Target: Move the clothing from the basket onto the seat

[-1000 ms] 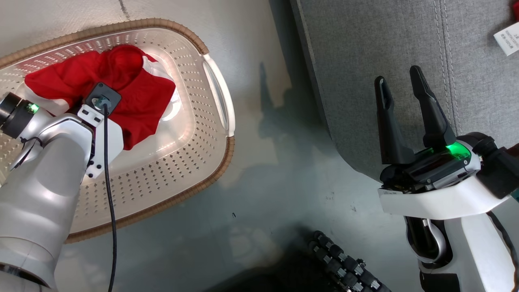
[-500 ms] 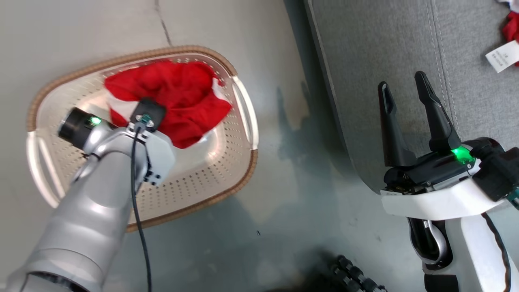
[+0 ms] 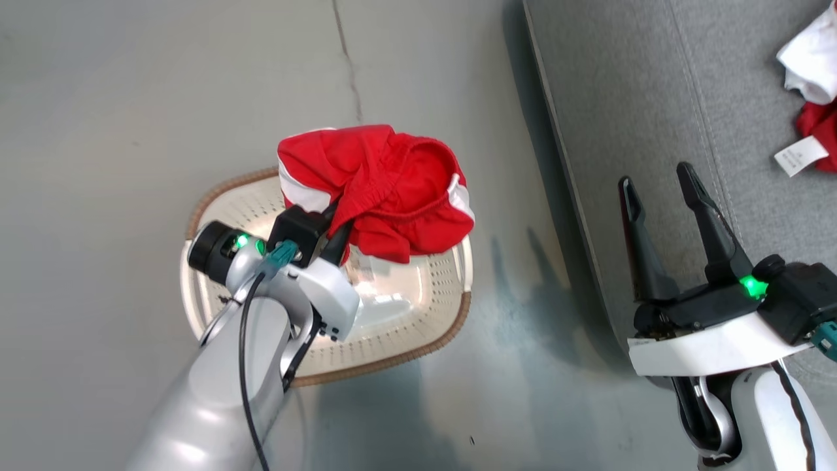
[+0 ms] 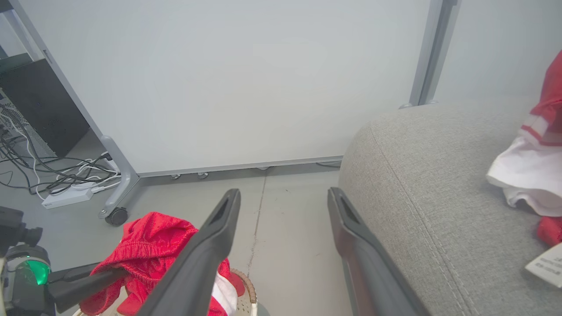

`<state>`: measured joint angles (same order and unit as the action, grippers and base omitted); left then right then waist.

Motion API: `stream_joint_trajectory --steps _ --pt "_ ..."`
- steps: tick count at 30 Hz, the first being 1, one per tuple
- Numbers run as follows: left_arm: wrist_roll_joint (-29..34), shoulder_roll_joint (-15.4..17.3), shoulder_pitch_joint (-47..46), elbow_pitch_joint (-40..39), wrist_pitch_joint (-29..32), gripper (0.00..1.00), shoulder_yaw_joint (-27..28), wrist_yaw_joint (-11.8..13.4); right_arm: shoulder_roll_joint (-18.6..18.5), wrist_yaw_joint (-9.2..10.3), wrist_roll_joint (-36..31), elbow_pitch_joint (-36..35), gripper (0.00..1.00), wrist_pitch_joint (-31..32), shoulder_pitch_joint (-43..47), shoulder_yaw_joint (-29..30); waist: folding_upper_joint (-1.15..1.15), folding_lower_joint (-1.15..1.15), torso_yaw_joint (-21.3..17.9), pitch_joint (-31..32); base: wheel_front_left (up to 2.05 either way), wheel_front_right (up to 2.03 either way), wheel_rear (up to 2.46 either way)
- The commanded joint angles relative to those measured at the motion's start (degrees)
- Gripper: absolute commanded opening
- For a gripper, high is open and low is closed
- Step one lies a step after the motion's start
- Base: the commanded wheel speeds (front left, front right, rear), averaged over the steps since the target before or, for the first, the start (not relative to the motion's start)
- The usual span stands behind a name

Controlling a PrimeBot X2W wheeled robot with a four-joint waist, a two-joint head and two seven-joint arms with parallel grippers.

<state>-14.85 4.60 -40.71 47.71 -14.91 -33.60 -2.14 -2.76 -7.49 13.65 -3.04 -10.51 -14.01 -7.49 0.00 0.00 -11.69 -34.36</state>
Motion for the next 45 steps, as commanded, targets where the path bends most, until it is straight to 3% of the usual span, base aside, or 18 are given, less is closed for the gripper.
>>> stream_joint_trajectory --steps 1,20,32,45 --pt "-0.95 0.75 2.38 -3.08 -0.35 0.00 1.03 -0.21 -0.27 -0.01 -0.41 -0.27 1.00 0.72 1.18 0.51 0.00 0.00 2.84 4.70 0.00 0.00 0.00" --pt "-5.91 3.79 20.50 -33.07 -0.31 0.00 9.97 2.14 -0.27 -0.01 -0.96 -1.34 1.00 6.92 8.87 3.12 0.00 0.00 7.20 20.29 0.00 0.00 0.00" --pt "-7.55 5.21 25.82 -44.68 0.96 0.00 9.97 2.79 -0.26 -0.01 -0.49 -2.42 1.00 9.98 15.02 3.86 0.00 0.00 7.27 29.76 0.00 0.00 0.00" --pt "-8.39 6.77 31.18 -50.04 3.09 0.00 9.62 4.64 -0.27 -0.01 0.18 -3.49 1.00 11.75 19.55 3.27 0.00 0.00 6.63 35.46 0.00 0.00 0.00"
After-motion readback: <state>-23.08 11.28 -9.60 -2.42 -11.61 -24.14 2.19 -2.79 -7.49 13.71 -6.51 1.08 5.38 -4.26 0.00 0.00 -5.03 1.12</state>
